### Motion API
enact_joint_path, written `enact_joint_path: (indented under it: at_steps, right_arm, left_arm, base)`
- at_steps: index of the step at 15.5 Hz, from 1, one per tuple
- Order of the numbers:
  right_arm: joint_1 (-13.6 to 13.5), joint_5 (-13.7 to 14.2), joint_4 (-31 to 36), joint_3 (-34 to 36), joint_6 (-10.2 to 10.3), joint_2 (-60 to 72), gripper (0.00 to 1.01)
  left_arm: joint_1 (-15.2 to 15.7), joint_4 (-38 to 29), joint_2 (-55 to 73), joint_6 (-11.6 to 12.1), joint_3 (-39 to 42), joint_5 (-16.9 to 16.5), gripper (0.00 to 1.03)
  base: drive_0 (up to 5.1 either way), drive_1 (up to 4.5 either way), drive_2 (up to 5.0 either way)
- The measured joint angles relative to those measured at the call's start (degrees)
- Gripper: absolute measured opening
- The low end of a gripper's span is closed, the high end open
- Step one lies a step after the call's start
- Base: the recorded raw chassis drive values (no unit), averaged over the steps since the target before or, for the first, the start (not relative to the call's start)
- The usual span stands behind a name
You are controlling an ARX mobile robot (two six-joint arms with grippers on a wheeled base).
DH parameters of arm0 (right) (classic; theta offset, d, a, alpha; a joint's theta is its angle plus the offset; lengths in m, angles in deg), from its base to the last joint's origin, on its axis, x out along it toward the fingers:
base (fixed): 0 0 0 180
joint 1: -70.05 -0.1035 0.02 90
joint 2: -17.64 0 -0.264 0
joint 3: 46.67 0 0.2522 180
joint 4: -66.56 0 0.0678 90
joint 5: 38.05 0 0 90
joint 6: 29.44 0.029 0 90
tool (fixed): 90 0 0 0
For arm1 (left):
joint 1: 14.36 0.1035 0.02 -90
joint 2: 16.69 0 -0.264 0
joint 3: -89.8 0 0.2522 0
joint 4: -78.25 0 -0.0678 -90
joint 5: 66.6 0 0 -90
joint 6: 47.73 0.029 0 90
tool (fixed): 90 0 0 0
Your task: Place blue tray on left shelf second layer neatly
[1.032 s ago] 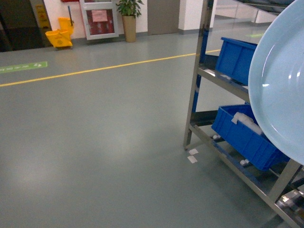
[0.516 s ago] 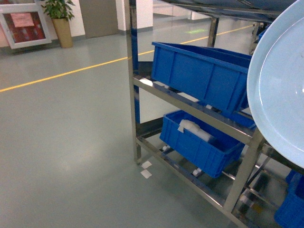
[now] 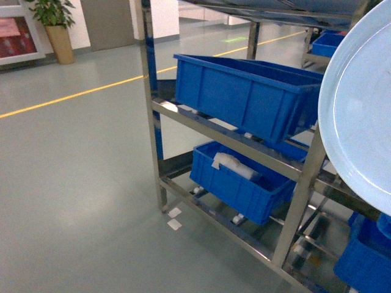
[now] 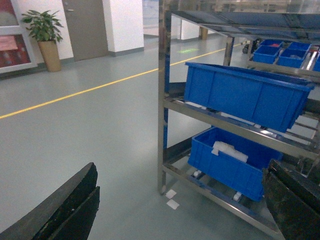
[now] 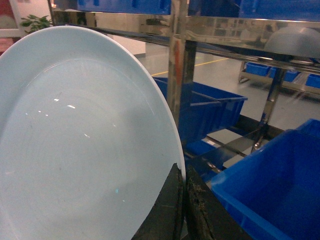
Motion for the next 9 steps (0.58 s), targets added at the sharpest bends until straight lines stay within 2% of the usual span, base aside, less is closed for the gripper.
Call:
enact_joint_path:
  at_steps: [9]
  right_arm:
    - [0.0, 0.0, 0.2, 0.0, 0.0, -0.4, 0.02]
  left_arm:
    - [0.0, -0.2, 0.0, 0.0, 0.0, 0.0, 0.98]
  base:
    - [-1.5, -1.5, -1.5]
